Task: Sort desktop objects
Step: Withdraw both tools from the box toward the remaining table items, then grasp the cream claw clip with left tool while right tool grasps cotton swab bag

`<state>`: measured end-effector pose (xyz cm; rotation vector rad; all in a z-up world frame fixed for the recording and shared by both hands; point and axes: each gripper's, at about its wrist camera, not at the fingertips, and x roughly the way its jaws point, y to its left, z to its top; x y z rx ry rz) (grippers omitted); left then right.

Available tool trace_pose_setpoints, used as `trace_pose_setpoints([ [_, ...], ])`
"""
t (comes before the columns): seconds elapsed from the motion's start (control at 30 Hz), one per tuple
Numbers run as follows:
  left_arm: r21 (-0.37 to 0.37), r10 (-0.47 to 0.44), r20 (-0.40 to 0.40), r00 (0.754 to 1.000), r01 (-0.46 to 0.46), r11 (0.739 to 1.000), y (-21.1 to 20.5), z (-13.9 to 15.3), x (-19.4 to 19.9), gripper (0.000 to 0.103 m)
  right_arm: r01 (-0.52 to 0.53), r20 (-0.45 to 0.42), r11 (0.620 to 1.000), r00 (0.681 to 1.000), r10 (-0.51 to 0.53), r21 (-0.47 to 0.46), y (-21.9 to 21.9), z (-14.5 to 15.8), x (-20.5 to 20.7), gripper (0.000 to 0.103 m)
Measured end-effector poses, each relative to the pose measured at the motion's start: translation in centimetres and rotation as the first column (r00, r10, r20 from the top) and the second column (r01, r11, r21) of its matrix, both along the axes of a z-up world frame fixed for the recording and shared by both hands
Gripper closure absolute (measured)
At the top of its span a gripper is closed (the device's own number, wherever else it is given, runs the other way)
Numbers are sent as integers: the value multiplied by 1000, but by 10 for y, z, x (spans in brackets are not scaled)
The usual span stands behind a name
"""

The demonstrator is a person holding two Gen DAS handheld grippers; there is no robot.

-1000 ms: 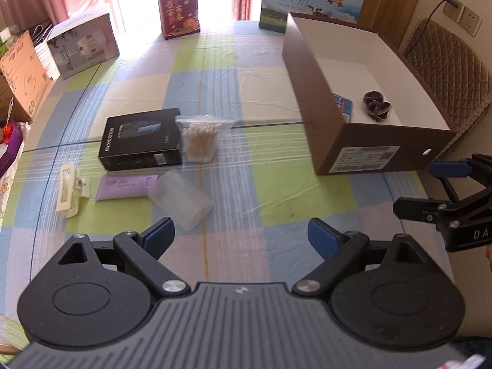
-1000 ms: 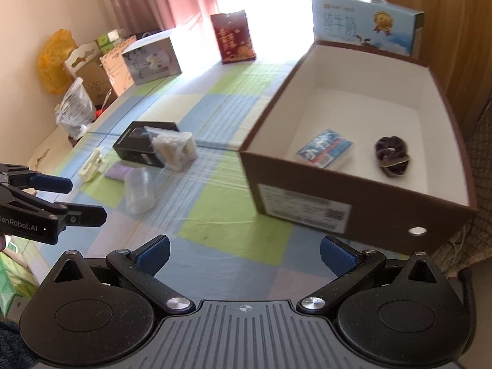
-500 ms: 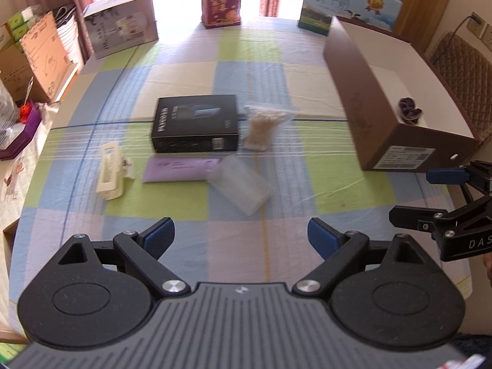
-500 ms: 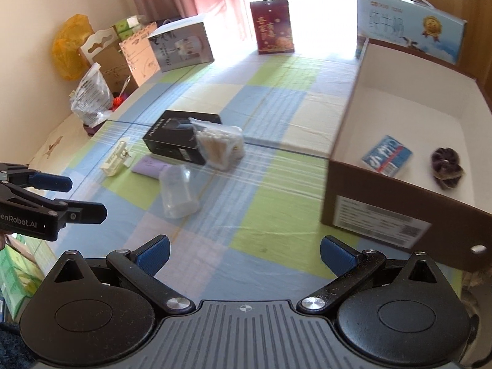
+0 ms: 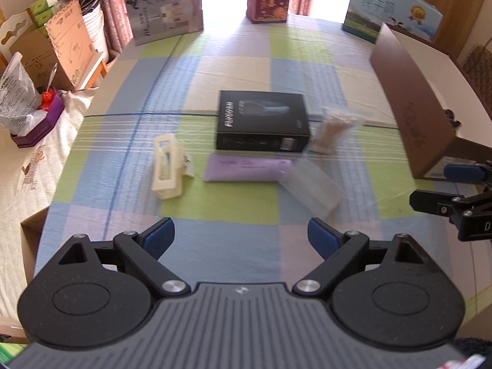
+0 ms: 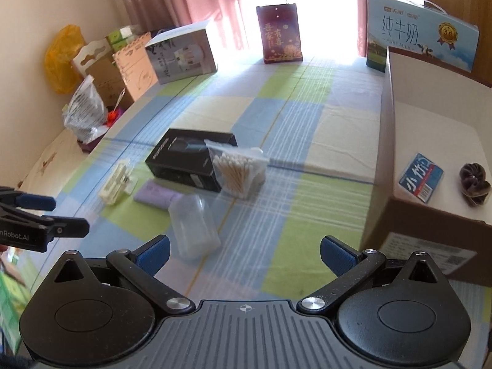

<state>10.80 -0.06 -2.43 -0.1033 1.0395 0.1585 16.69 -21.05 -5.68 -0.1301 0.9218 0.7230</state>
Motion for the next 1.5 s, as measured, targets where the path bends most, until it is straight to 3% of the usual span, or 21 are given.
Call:
trace_pose_setpoints([
  [0.4, 53, 39, 0, 999, -39, 998, 60, -26, 39, 15, 44, 17, 999, 999, -44, -14, 47, -20, 20, 2],
  [0.9, 47, -15, -69, 998, 18, 999, 88, -66, 89, 18, 176, 62, 984, 982, -177, 13, 78, -37, 47, 4],
  [1.07, 44, -17, -85, 996, 21, 999, 95, -73, 97, 18, 219, 72, 976, 973, -220, 15, 86, -45, 57, 19],
  [1.1, 44, -18, -88, 996, 22, 999, 95, -74, 98, 18, 225, 75, 974, 971, -226, 17, 87, -46, 58, 26],
  [1.13, 44, -19, -90, 996, 23, 999, 96, -76, 99, 18, 228, 79, 973, 970, -229, 20, 88, -48, 59, 41],
  [1.17, 45, -19, -91, 996, 23, 999, 97, -77, 99, 18, 226, 80, 974, 971, -226, 17, 88, -49, 60, 43],
  [1.23, 45, -18, -94, 995, 23, 999, 98, -79, 100, 18, 218, 75, 976, 973, -218, 10, 88, -51, 61, 64],
  [1.3, 41, -22, -97, 995, 26, 999, 99, -82, 100, 27, 211, 77, 977, 974, -211, 12, 86, -48, 57, 67],
  [1.43, 35, -21, -101, 995, 24, 999, 101, -86, 100, 28, 196, 82, 981, 977, -196, 14, 81, -42, 52, 70],
  [1.5, 30, -16, -100, 995, 19, 999, 102, -88, 100, 35, 191, 80, 981, 978, -192, 15, 80, -40, 50, 71],
])
